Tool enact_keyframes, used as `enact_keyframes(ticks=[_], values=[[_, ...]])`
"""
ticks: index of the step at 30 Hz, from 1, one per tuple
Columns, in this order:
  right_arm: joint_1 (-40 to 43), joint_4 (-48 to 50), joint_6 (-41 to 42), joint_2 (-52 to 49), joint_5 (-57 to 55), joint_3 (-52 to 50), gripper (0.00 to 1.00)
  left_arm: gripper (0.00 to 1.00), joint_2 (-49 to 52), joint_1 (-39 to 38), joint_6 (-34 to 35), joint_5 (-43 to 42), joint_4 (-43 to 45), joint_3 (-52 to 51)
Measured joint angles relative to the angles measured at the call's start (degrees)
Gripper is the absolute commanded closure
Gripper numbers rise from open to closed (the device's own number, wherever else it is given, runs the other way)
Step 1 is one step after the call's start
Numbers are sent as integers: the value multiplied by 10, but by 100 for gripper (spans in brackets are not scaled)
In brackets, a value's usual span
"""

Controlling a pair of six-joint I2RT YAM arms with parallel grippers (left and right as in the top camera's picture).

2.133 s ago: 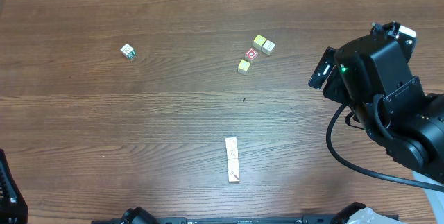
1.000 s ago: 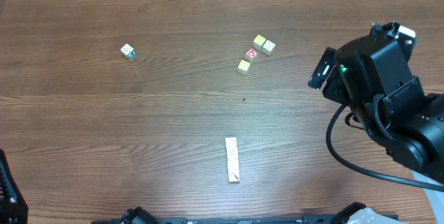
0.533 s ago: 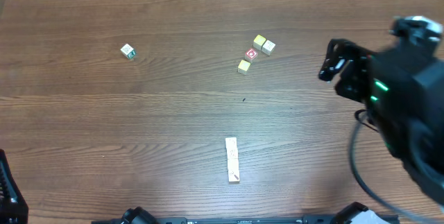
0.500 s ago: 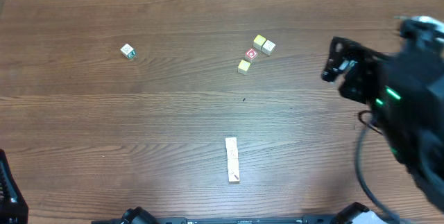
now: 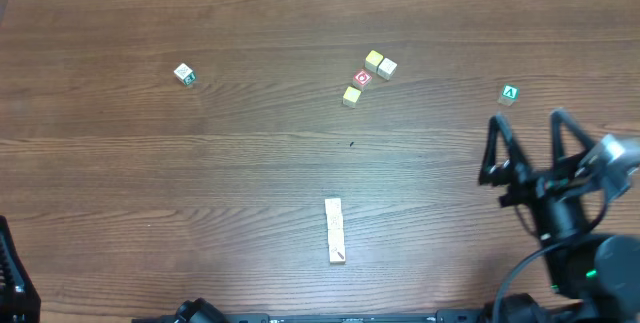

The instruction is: Flip 4 blocks

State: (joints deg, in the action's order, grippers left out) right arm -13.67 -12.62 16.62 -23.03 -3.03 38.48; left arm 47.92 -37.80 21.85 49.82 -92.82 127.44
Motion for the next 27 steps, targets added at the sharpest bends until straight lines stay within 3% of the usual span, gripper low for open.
enact_keyframes(ticks=[5, 10, 17, 27], values=[[35, 118, -6, 122, 44, -203, 0, 0, 0, 0, 0, 0, 0, 0], [66, 144, -6, 175, 70, -301, 0, 0, 0, 0, 0, 0, 0, 0], [70, 153, -9, 222, 73, -373, 0, 0, 0, 0, 0, 0, 0, 0], [107, 81, -26, 222, 73, -374, 0, 0, 0, 0, 0, 0, 0, 0]])
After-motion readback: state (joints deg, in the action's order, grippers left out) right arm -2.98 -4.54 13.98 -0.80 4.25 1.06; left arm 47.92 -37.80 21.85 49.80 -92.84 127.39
